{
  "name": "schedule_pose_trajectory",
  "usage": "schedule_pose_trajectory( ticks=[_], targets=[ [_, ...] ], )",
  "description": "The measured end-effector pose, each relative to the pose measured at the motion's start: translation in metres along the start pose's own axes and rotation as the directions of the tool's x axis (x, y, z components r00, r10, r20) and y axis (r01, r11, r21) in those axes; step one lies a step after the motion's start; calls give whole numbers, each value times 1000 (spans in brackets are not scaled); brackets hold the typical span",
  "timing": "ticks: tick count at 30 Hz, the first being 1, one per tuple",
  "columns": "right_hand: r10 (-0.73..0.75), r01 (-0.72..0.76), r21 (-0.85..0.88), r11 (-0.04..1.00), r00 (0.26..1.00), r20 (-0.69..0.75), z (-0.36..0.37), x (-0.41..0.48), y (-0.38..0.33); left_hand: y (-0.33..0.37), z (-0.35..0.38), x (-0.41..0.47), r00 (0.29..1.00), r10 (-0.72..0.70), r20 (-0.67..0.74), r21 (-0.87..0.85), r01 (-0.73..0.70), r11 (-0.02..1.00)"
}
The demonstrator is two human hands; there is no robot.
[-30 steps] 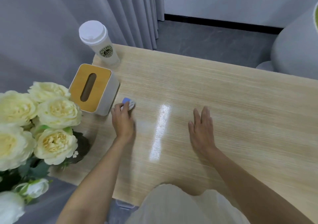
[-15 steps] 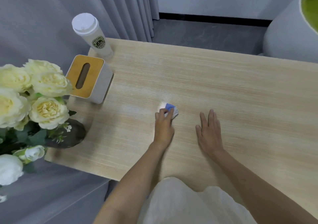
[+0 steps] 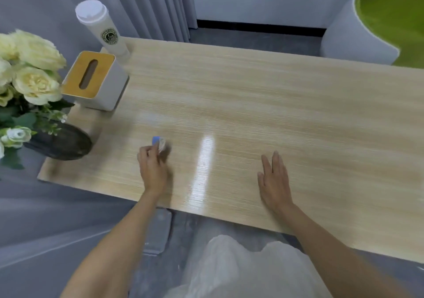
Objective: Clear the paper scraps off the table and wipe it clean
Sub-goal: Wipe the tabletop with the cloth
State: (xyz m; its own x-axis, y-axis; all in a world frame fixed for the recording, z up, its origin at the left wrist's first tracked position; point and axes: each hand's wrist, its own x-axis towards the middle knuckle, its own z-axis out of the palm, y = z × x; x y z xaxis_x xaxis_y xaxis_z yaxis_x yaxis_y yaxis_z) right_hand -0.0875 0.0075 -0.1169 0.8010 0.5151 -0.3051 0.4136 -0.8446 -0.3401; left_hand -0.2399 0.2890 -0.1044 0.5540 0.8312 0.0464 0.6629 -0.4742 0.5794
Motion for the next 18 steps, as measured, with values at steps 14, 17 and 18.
schedule_pose_trajectory(
  ticks=[14, 17, 18],
  targets=[
    [-12, 12, 19, 1000, 1000, -20, 10, -66, 46, 125, 89, -160, 722, 540, 432, -288, -457, 842],
    [-14, 15, 17, 1000, 999, -34, 9, -70, 50, 80, 45, -118, 933, 271, 237, -127, -247, 961],
    [-12, 13, 29, 1000, 1000, -29, 9, -72, 49, 54, 28, -102, 970, 170, 174, -37, -166, 985]
  ],
)
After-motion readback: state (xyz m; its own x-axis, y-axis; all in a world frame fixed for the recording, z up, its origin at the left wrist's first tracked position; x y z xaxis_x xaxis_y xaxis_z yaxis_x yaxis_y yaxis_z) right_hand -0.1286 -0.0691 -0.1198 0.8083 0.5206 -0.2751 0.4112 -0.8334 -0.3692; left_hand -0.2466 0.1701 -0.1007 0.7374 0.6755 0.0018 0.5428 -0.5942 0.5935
